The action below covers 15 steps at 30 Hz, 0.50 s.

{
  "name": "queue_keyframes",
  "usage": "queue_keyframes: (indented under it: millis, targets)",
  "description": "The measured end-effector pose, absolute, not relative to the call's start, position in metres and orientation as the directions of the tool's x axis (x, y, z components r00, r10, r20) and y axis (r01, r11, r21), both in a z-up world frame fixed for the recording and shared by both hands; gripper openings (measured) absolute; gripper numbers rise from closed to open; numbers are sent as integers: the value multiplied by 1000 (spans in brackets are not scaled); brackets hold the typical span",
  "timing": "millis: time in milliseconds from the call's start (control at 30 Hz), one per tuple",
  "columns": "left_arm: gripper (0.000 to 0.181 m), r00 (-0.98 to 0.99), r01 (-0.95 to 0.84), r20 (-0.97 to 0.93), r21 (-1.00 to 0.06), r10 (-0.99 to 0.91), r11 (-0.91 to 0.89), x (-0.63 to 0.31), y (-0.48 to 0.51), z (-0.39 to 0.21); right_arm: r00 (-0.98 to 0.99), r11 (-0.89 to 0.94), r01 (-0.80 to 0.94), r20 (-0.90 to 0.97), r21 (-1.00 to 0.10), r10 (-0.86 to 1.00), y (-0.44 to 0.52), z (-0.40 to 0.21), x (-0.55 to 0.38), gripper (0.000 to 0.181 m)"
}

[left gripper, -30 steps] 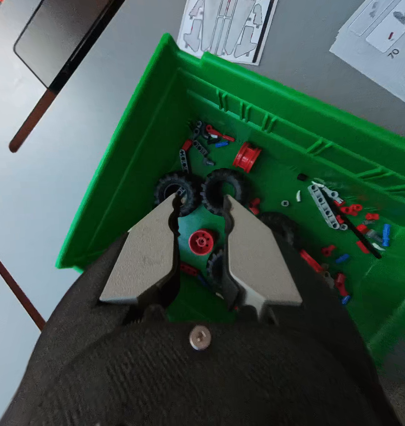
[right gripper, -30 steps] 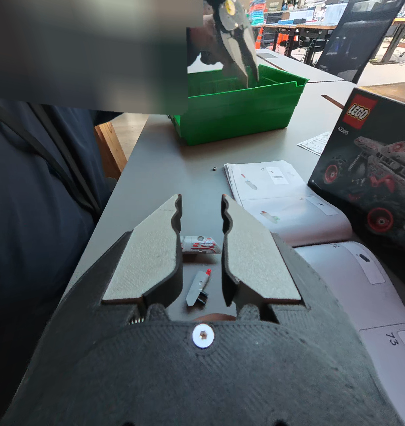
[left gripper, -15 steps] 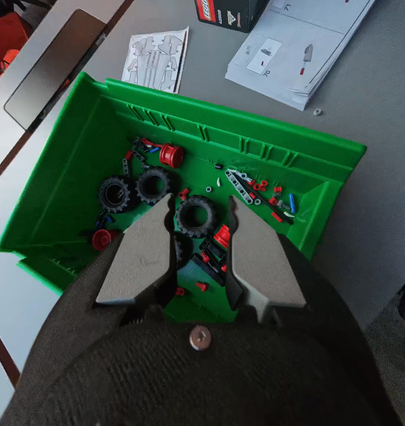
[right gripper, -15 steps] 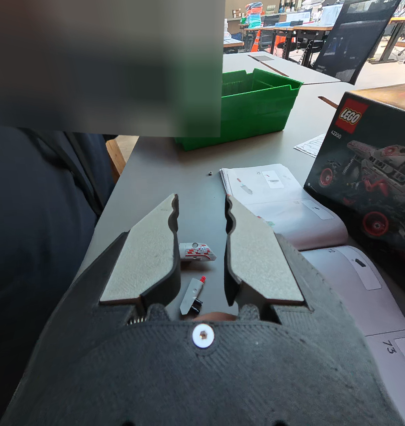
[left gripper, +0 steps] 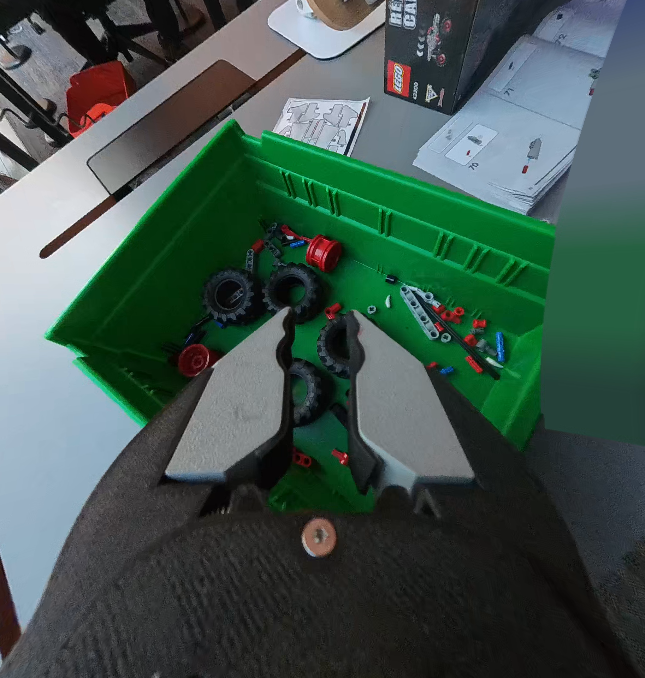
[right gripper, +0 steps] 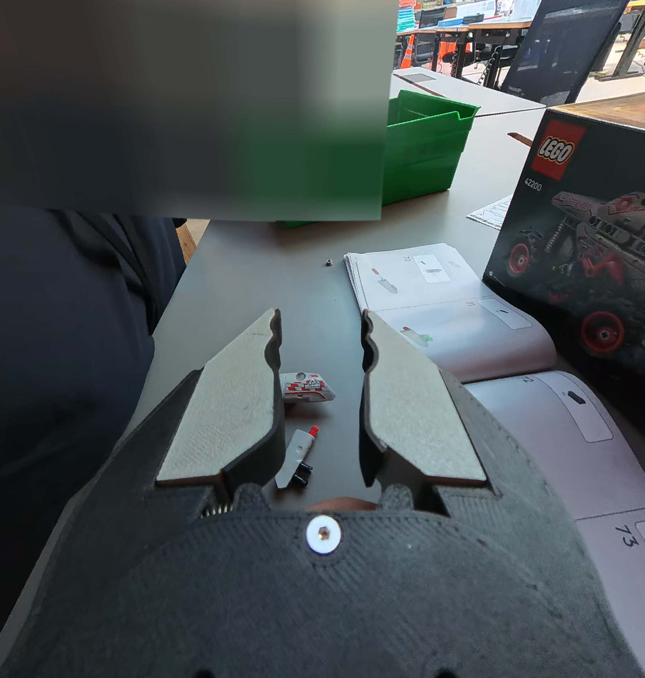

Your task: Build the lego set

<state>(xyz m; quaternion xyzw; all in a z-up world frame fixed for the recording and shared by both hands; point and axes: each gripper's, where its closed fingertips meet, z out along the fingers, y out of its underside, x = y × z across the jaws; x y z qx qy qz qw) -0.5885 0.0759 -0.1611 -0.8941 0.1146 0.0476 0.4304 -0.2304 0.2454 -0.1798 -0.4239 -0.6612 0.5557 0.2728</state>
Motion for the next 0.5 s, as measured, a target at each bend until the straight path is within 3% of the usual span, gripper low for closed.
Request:
queue_keyframes:
  millis: [200, 433, 500]
  targets:
    - [26, 957, -291, -207, -686, -204, -667, -586, 75, -176, -485, 15, 262, -118, -965, 866, 248, -182, -229, 41]
    - [26, 958, -287, -205, -704, -201, -650, -583, 72, -173, -487, 16, 245, -109, -969, 867, 246, -177, -226, 42]
    - [23, 945, -317, -143, -617, -293, -720, -565, 59, -185, -486, 17, 244, -107, -970, 867, 245, -176, -225, 41]
